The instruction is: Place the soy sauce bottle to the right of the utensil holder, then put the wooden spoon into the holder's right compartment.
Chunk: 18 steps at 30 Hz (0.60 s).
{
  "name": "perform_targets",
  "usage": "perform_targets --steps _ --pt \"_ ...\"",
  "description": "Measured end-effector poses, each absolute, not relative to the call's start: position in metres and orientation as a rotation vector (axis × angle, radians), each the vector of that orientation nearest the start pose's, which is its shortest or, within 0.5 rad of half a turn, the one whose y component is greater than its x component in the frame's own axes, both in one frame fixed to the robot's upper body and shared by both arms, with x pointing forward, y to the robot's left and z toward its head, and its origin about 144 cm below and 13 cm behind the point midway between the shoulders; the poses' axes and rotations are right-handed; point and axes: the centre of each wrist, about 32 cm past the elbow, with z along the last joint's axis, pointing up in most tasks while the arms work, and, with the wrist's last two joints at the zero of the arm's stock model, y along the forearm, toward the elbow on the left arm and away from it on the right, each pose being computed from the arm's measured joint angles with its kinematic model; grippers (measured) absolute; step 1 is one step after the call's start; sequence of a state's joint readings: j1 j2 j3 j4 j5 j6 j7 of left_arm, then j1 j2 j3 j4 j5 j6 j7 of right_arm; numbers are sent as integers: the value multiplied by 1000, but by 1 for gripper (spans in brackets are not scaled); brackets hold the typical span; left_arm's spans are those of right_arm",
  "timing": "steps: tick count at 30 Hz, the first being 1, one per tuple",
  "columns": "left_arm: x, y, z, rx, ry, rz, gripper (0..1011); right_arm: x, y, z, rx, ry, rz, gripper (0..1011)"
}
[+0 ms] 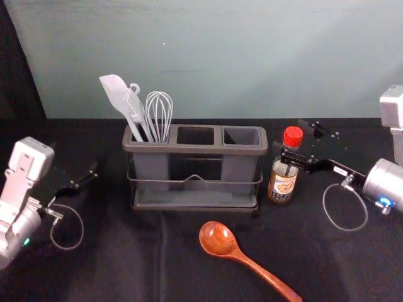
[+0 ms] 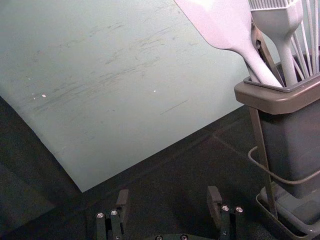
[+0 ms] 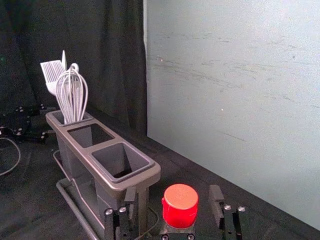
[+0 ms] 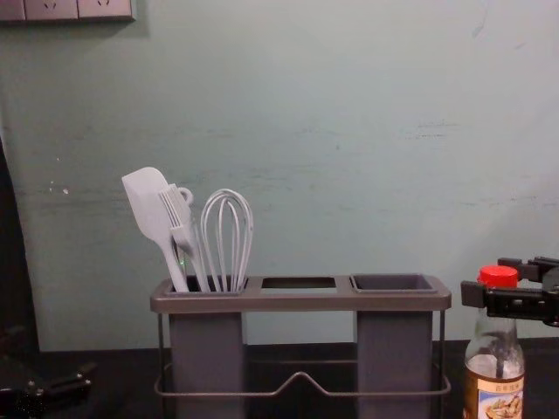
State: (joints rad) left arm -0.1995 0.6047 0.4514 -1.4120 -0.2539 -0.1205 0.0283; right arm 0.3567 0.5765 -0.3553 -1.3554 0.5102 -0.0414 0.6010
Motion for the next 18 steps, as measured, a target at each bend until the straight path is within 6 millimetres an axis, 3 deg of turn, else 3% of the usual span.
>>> perform_targets --steps 4,18 --pt "489 310 1140 304 -285 1248 1011 540 -334 1201 -105 -91 -795 997" --pt "489 310 1140 304 -285 1248 1012 535 -337 1212 -123 -108 -827 1002"
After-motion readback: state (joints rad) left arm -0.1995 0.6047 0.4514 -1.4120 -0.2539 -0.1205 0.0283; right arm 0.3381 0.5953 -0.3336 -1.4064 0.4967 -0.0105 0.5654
